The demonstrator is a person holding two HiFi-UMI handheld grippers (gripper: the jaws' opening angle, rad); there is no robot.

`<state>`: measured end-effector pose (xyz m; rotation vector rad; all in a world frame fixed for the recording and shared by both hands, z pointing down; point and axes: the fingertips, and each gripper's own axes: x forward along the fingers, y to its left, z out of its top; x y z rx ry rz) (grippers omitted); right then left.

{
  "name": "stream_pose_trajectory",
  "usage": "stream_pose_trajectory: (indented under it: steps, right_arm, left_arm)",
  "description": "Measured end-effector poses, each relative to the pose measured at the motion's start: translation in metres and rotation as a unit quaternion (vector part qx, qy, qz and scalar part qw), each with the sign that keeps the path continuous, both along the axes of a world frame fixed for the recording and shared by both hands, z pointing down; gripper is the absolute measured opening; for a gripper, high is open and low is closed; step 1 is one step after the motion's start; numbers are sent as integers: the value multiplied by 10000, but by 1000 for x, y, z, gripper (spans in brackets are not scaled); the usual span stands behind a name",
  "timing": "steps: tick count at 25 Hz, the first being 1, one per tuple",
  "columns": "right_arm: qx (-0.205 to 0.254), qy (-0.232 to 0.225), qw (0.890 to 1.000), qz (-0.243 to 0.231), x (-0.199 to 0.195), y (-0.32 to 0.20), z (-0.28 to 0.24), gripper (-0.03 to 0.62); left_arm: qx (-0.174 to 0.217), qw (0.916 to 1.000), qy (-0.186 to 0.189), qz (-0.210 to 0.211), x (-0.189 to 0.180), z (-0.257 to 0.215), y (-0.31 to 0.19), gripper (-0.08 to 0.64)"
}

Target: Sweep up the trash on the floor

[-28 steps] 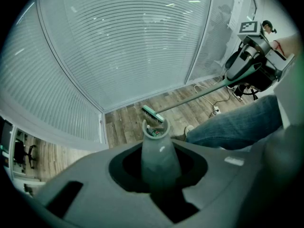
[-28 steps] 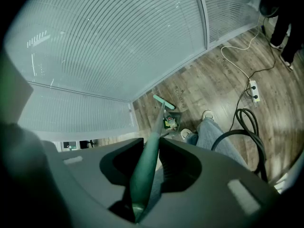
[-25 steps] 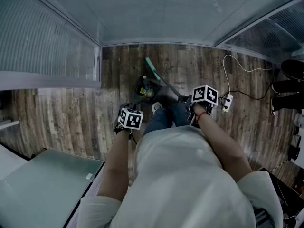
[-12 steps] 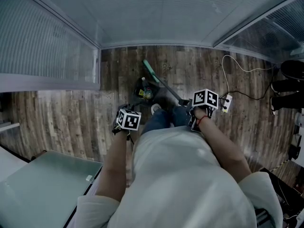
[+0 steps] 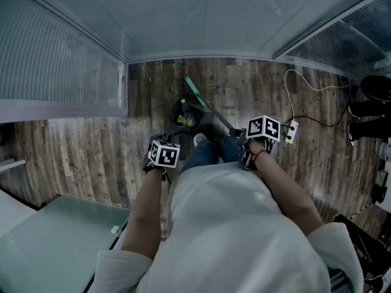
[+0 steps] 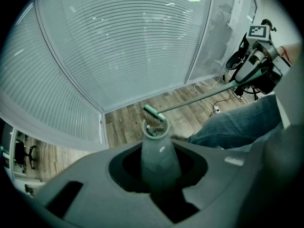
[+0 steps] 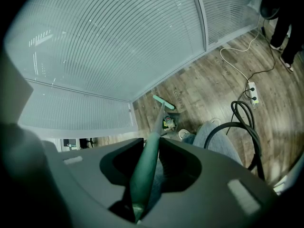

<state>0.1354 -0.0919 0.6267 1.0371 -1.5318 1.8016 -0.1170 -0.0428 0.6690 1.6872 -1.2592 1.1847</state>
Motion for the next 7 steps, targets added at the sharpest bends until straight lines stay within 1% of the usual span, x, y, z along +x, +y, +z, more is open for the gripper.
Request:
stream_pose_trajectory:
  steps: [7]
  right_arm:
    - [-2, 73, 10000, -7, 5, -2, 1, 109]
  left_arm:
    - [-4, 10000, 12, 12, 3, -1, -2, 92]
